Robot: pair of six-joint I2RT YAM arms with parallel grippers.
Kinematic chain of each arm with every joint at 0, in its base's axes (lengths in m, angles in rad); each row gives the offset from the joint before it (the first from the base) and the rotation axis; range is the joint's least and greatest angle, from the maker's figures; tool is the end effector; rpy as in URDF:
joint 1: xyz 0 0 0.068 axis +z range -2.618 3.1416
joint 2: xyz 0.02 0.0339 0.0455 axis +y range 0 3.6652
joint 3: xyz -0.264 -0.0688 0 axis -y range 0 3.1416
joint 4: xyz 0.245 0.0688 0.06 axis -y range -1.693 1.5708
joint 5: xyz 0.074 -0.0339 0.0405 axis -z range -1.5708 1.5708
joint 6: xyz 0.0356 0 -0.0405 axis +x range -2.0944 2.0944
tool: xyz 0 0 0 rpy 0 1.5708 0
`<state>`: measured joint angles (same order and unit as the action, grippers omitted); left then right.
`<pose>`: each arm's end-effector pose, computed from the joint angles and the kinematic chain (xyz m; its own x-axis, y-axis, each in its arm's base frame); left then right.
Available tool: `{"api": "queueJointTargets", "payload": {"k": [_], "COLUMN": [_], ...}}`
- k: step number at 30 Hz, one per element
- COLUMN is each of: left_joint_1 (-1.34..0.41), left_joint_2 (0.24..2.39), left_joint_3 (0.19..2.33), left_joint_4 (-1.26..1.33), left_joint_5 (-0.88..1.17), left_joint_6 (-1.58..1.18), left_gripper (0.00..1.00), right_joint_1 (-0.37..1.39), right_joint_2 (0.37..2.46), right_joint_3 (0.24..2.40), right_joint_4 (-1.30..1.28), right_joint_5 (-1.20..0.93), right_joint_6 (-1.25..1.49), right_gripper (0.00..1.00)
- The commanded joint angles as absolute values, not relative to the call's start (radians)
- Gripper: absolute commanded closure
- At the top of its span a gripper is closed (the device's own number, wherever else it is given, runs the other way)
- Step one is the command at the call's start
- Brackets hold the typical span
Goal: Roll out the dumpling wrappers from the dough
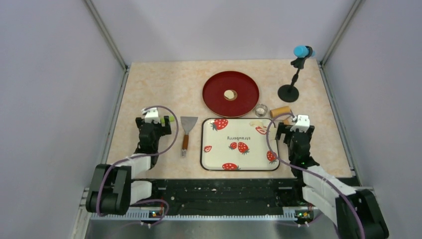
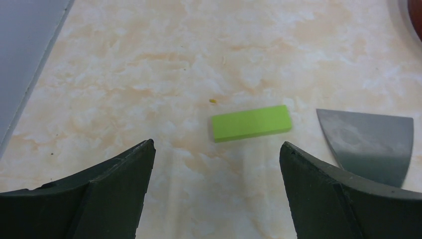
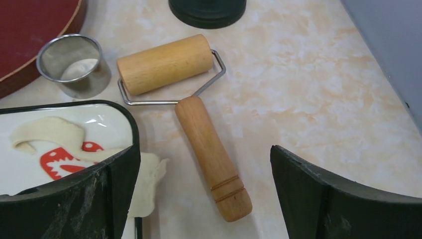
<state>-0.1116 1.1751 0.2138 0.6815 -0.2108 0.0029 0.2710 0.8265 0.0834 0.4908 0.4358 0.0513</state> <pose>0.2118 -0.0162 0.1605 -0.2747 0.0336 -0.9609 -0.0902 0.9941 0.0606 0.1631 0.0297 0.1596 -0.2325 -0.0163 -0.9725 0.1633 0.9850 -0.0556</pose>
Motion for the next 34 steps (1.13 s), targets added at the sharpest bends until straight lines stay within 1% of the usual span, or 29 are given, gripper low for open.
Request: {"api": "queueJointTargets", "payload": {"k": [1,3,6,7,9,11,12,13,14,15,16,17,19,34], "left_joint_1": [-0.009,0.051,0.121,0.127,0.130,0.130,0.130,0.130,0.130,0.129,0.128,0.129,0.129,0.115], "left_joint_2": [1.251,1.291,1.402,1.448,1.481,1.464,1.460,1.460,1.460,1.460,1.460,1.459,1.458,1.461], "left_joint_3": [0.247,0.274,0.260,0.264,0.282,0.279,0.283,0.292,0.302,0.305,0.305,0.306,0.306,0.318], "left_joint_4": [0.938,0.939,1.058,1.110,1.124,1.099,1.083,1.068,1.051,1.044,1.041,1.038,1.035,1.014], "left_joint_5": [-0.064,-0.013,0.127,0.138,0.159,0.148,0.134,0.120,0.112,0.112,0.113,0.113,0.112,0.086], "left_joint_6": [-0.028,-0.032,-0.057,-0.055,-0.049,-0.052,-0.056,-0.057,-0.056,-0.056,-0.057,-0.058,-0.058,-0.051], "left_gripper": [0.01,0.01,0.01,0.01,0.01,0.01,0.01,0.01,0.01,0.01,0.01,0.01,0.01,0.01], "right_joint_1": [0.204,0.187,0.178,0.170,0.150,0.106,0.090,0.085,0.070,0.060,0.057,0.058,0.058,0.058], "right_joint_2": [0.973,1.038,1.154,1.192,1.271,1.410,1.478,1.468,1.439,1.452,1.464,1.450,1.456,1.455], "right_joint_3": [0.081,0.079,0.106,0.119,0.144,0.124,0.120,0.146,0.197,0.185,0.173,0.182,0.172,0.176], "right_joint_4": [0.821,0.924,1.034,1.069,1.113,1.272,1.381,1.337,1.160,1.234,1.249,1.205,1.242,1.232], "right_joint_5": [0.344,0.281,0.288,0.278,0.261,0.240,0.272,0.293,0.273,0.260,0.274,0.278,0.285,0.287], "right_joint_6": [0.023,-0.029,-0.039,-0.044,-0.067,-0.035,-0.020,0.009,0.038,0.039,0.038,0.048,0.046,0.048], "right_gripper": [0.01,0.01,0.01,0.01,0.01,0.01,0.01,0.01,0.01,0.01,0.01,0.01,0.01,0.01]}}
